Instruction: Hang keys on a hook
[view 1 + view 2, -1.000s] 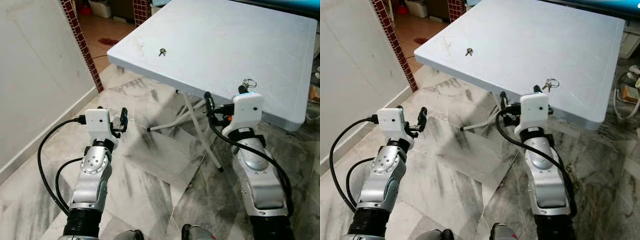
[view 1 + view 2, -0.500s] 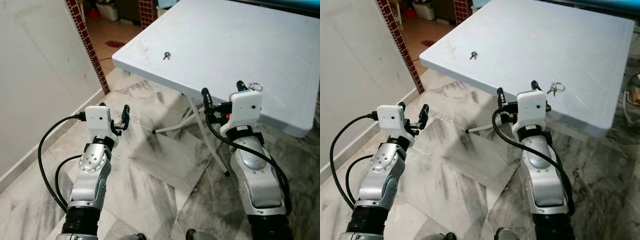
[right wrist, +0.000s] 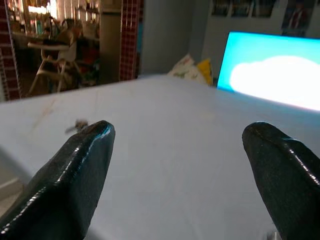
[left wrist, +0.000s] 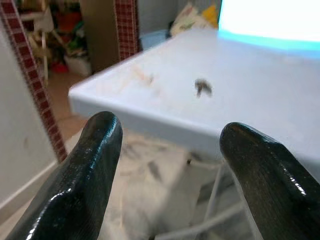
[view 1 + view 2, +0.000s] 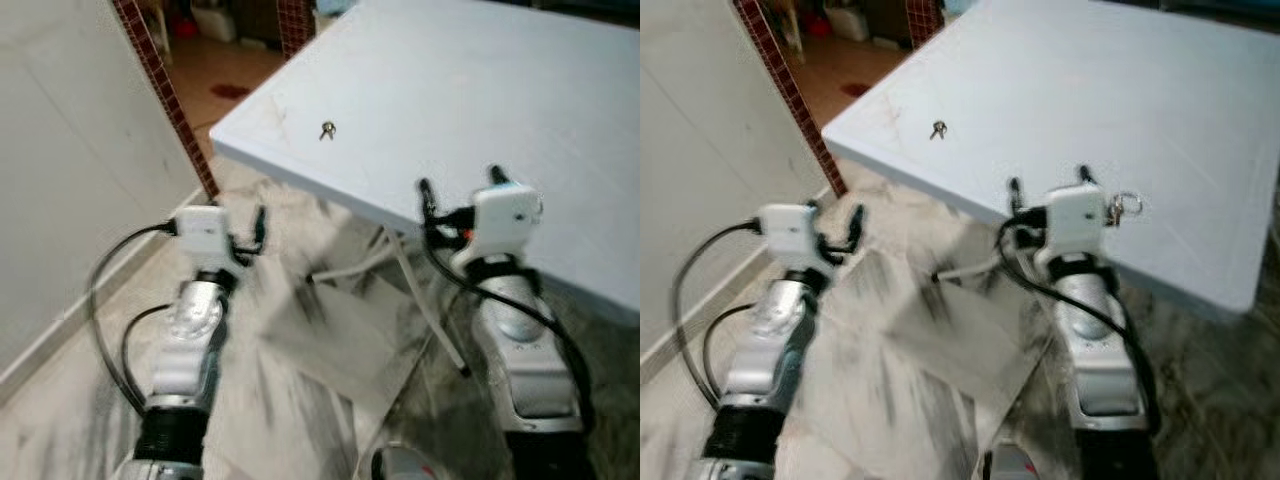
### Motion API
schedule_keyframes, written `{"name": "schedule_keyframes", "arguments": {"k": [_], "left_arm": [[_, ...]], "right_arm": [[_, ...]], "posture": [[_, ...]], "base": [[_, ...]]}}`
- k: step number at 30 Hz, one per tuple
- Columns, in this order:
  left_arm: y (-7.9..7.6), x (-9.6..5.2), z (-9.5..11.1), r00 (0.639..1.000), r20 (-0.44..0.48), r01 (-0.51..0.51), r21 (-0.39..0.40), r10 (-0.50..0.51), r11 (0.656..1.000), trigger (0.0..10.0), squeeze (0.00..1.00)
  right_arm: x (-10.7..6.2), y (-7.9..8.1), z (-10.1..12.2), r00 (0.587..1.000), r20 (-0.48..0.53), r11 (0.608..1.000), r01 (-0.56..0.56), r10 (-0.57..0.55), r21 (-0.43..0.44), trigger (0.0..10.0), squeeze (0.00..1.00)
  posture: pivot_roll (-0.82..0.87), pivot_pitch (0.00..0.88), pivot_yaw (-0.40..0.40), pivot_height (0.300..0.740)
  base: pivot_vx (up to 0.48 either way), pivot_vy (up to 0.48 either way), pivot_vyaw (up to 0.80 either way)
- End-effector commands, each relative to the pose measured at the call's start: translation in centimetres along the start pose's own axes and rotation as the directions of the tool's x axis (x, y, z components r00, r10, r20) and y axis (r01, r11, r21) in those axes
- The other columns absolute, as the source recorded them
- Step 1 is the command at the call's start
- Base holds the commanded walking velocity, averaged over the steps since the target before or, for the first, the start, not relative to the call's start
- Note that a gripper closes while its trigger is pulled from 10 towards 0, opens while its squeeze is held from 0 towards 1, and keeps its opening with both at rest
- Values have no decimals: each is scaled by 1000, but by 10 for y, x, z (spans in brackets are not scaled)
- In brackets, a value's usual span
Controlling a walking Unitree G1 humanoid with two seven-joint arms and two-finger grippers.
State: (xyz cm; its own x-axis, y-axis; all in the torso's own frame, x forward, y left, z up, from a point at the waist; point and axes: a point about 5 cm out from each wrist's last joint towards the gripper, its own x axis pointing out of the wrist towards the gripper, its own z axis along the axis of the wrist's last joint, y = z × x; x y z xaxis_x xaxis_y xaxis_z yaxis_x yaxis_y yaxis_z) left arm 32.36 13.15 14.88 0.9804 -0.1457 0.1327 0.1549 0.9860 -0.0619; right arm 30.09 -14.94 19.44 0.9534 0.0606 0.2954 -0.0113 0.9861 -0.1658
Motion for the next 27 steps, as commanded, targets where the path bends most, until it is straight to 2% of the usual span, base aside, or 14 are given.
{"name": "schedule_keyframes", "arguments": {"k": [1, 6, 14, 27], "left_arm": [[14, -4, -3, 999, -16, -39, 9, 39, 999, 10000, 0], [14, -3, -3, 999, -20, -37, 5, 37, 999, 10000, 0], [14, -2, -4, 999, -25, -35, 6, 36, 999, 10000, 0], [17, 1, -9, 994, -72, -79, 11, 79, 997, 10000, 0]], "right_arm": [[0, 8, 4, 1000, 16, 1000, -24, 24, 13, 10000, 0], [1, 8, 3, 1000, 16, 1000, -20, 20, 14, 10000, 0], [0, 7, 3, 1000, 15, 1000, -15, 14, 16, 10000, 0], [1, 6, 3, 1000, 12, 1000, -10, 10, 14, 10000, 0]], "posture": [[-76, 153, 91, 740], [-77, 150, 93, 740], [-76, 151, 96, 740], [-77, 151, 92, 740]], "base": [[424, 0, 0], [395, 0, 0], [357, 252, 0], [0, 59, 0]]}}
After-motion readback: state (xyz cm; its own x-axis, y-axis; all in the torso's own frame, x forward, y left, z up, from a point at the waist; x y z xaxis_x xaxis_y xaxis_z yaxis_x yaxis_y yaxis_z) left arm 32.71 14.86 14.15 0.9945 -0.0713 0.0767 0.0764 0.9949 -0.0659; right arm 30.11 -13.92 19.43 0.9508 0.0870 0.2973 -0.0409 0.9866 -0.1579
